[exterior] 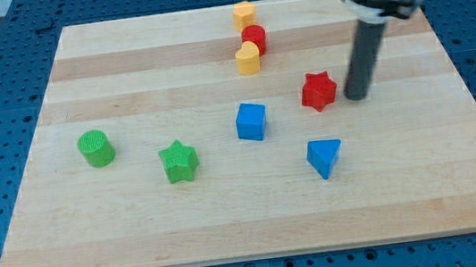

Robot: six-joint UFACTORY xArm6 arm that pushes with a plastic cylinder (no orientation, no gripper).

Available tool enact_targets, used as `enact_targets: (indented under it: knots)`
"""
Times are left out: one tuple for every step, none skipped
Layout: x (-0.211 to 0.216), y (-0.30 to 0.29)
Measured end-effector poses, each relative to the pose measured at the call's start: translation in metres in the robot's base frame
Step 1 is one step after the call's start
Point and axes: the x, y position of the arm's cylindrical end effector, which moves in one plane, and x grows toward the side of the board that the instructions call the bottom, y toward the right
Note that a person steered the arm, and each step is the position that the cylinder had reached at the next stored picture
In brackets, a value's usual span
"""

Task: Move the red star above the blue cube

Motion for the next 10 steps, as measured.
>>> enact_targets:
  knots:
    - [-0.014,-0.051]
    - [-0.016,-0.075]
    - [-0.016,-0.04]
    - [0.0,0.003]
    - [0.01,-0.009]
    - [0.014,-0.041]
    - [0.008,-0.067]
    - [0.006,-0.081]
    - [0.006,-0.081]
    - [0.012,-0.049]
